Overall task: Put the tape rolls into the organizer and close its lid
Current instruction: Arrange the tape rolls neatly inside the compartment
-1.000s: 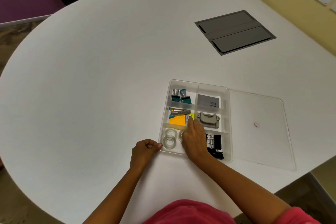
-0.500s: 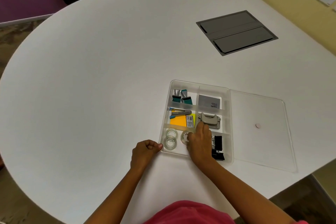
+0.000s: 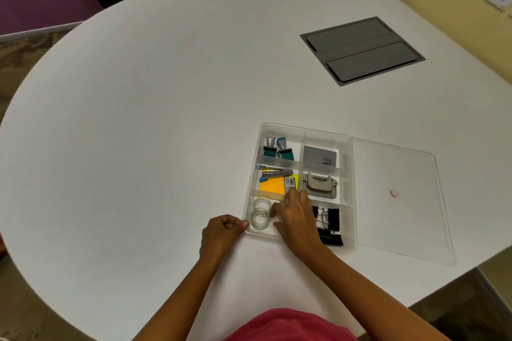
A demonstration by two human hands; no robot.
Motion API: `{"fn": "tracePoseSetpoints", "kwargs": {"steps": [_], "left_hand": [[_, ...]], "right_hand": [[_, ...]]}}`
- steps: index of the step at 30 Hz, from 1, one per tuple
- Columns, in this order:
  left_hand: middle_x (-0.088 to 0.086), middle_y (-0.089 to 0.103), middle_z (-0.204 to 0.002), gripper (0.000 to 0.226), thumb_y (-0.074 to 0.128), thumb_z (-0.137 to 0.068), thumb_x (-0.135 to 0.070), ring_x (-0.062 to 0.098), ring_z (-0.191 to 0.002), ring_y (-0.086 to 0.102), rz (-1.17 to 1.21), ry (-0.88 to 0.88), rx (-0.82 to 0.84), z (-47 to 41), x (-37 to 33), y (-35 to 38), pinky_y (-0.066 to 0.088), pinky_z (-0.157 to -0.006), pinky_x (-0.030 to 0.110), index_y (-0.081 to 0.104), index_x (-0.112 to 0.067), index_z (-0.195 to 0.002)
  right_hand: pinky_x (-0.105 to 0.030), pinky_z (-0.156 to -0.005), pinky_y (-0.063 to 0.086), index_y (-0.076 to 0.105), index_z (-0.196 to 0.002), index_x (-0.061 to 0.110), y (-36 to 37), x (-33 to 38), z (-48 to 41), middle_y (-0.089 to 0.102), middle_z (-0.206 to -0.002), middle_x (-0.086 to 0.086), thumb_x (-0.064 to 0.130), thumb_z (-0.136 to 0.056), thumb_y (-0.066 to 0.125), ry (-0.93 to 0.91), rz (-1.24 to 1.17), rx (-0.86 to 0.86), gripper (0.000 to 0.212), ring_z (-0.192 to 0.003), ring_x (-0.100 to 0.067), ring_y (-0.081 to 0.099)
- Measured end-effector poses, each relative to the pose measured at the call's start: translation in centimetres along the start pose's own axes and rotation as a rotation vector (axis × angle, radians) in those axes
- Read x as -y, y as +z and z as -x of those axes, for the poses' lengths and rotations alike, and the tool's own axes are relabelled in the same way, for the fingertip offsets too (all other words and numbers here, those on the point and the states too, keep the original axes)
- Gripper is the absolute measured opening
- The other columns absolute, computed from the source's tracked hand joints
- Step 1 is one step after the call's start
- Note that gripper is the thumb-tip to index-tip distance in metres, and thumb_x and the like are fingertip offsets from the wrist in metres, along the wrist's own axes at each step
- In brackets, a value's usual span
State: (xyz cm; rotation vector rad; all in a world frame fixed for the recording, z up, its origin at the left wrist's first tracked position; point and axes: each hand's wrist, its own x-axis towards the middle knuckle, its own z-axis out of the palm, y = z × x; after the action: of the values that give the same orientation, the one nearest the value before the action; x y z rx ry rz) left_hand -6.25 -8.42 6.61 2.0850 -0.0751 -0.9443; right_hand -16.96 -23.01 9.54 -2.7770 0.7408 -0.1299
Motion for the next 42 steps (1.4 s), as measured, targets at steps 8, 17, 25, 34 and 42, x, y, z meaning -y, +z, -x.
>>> {"fn": "tracePoseSetpoints", "kwargs": {"steps": [8,17,25,34,42], "left_hand": [[-0.007,0.068,-0.071,0.016,0.075,-0.075,-0.040,0.011,-0.075,0.062,0.001,-0.011,-0.006,0.0,0.1,0.1,0.045,-0.073,0.027,0.069,-0.025,-0.073],[-0.008,0.069,-0.071,0.015,0.076,-0.075,-0.039,0.011,-0.076,0.063,0.007,-0.016,-0.002,-0.1,0.1,0.1,0.044,-0.069,0.025,0.070,-0.026,-0.073],[-0.009,0.070,-0.073,0.014,0.076,-0.074,-0.040,0.010,-0.078,0.064,-0.004,-0.024,-0.002,-0.2,0.1,0.0,0.047,-0.074,0.027,0.069,-0.029,-0.069],[-0.010,0.072,-0.074,0.015,0.077,-0.073,-0.042,0.012,-0.081,0.066,-0.001,-0.037,-0.008,-0.1,0.2,0.1,0.050,-0.080,0.030,0.069,-0.030,-0.067],[-0.011,0.071,-0.071,0.016,0.076,-0.072,-0.044,0.009,-0.080,0.066,0.000,-0.052,-0.002,0.0,0.3,-0.1,0.050,-0.081,0.033,0.070,-0.030,-0.069]], "right_hand": [[-0.036,-0.061,0.044,0.070,-0.069,0.019,1.1,0.2,-1.8,0.056,-0.078,-0.008,-0.006,-0.046,0.086,-0.194,0.020,0.093,0.038,-0.074,-0.030,0.056],[-0.035,-0.064,0.044,0.070,-0.068,0.017,1.6,-0.3,-2.2,0.057,-0.080,-0.006,0.010,-0.053,0.087,-0.253,0.099,0.043,0.024,-0.077,-0.027,0.054],[-0.036,-0.064,0.042,0.071,-0.072,0.016,2.4,0.5,-2.7,0.057,-0.081,-0.007,0.010,-0.060,0.086,-0.134,0.168,-0.015,0.020,-0.079,-0.027,0.051],[-0.038,-0.067,0.044,0.069,-0.063,0.011,3.0,0.6,-3.1,0.059,-0.086,-0.009,0.013,-0.054,0.086,-0.111,0.248,0.074,0.019,-0.083,-0.028,0.051],[-0.037,-0.066,0.041,0.071,-0.063,0.012,3.0,-0.4,-2.8,0.056,-0.085,-0.008,0.015,-0.051,0.087,-0.054,0.225,0.067,0.020,-0.085,-0.027,0.042]]}}
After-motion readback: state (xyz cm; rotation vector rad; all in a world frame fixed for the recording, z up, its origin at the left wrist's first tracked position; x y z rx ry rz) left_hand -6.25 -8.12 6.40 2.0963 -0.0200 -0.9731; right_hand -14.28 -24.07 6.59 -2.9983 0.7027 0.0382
